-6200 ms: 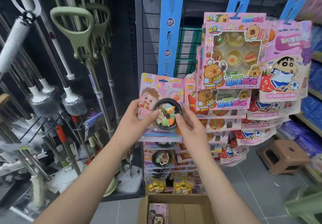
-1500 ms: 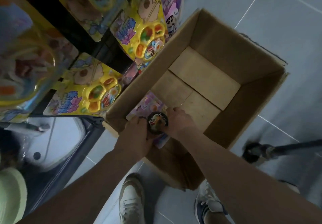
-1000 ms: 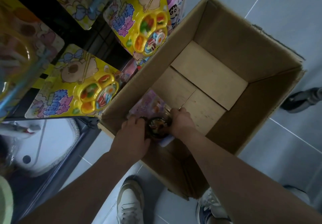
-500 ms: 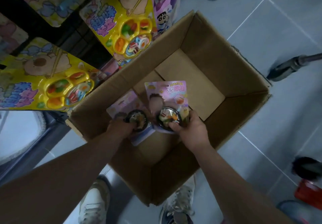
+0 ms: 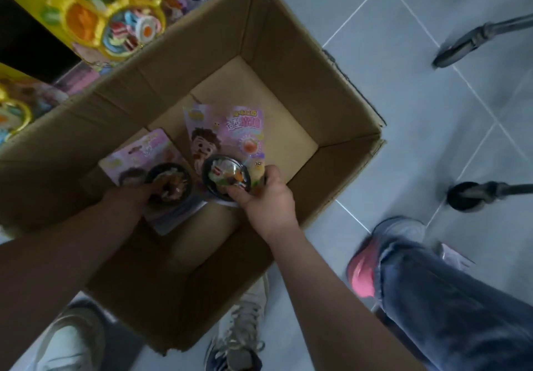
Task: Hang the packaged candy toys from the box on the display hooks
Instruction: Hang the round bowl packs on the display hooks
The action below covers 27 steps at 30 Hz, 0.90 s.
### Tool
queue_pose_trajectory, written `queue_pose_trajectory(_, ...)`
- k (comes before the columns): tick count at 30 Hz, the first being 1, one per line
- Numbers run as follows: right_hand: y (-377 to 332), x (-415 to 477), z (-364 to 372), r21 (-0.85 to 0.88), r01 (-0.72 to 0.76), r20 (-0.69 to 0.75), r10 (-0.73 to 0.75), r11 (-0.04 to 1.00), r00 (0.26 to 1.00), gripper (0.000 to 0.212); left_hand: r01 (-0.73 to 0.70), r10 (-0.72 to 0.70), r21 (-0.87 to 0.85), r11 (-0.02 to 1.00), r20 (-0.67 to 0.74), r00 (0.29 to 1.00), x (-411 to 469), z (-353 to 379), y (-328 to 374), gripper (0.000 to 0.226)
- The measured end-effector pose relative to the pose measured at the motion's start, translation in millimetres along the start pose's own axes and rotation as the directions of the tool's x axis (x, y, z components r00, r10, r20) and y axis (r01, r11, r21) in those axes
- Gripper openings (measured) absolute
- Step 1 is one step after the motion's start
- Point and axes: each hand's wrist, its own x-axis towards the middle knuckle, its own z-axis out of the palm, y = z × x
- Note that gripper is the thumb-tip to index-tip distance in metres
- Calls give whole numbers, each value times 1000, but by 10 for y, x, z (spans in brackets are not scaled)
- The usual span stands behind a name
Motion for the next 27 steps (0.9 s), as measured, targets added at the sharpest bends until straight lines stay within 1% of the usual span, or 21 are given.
queue_pose_trajectory(2, 1, -21, -36, -12, 1, -2, -1, 1000, 1000, 45, -8, 8, 29, 1000, -13, 1000, 2, -90, -1, 85)
queue_pose_trajectory(3, 1, -28, -52, -19, 3, -4, -3, 1000, 1000, 46, -43, 47, 75, 996, -56, 997, -56, -141, -2, 97)
queue_pose_trajectory(5, -23, -72, -95, -21, -7, 0, 7, 1000, 1000, 47, -170, 196, 162, 972, -162, 967, -227, -259, -8, 107)
queue_pose_trajectory(7, -72, -158, -163, -11, -8, 11, 8, 1000, 1000, 45, -296, 337, 233, 926, -159, 928, -411, -356, 4, 116)
queue_pose_trajectory(8, -95, -214, -202, -6, -6, 12, 6, 1000, 1000, 44, -362, 404, 256, 896, -136, 904, -510, -408, 16, 115)
queue_pose_trajectory(9, -122, -286, -244, 2, 1, 8, -1, 1000, 1000, 44, -441, 480, 275, 854, -92, 872, -639, -467, 21, 108)
queue_pose_trajectory(10, -159, -371, -294, 12, 14, 2, -14, 1000, 1000, 44, -493, 526, 287, 821, -43, 850, -778, -517, 37, 100)
queue_pose_trajectory(12, -227, -573, -425, 38, 48, -25, -47, 998, 999, 45, -590, 600, 256, 766, 46, 799, -1203, -568, 113, 80)
queue_pose_trajectory(14, -287, -813, -604, 65, 63, -40, -60, 996, 997, 47, -667, 649, 214, 714, 155, 745, -1633, -614, 201, 68)
queue_pose_trajectory(15, -328, -940, -699, 94, 69, -45, -65, 993, 997, 46, -686, 662, 212, 696, 181, 727, -1850, -645, 241, 67)
queue_pose_trajectory(17, -431, -1221, -896, 168, 88, -56, -80, 982, 995, 47, -715, 680, 199, 671, 221, 699, -2256, -753, 337, 72)
queue_pose_trajectory(19, -524, -1499, -1082, 234, 89, -74, -73, 968, 995, 54, -734, 688, 188, 652, 259, 678, -2674, -856, 402, 79)
queue_pose_trajectory(20, -587, -1648, -1179, 259, 87, -72, -71, 962, 995, 56, -735, 687, 181, 653, 266, 676, -2885, -895, 433, 79)
queue_pose_trajectory(23, -774, -2079, -1467, 292, 123, -73, -106, 949, 992, 48, -747, 689, 147, 649, 304, 658, -3530, -977, 512, 68)
queue_pose_trajectory(27, -1244, -2824, -1927, 335, 178, -93, -156, 925, 983, 43, -771, 712, 138, 622, 311, 630, -4477, -1249, 664, 74)
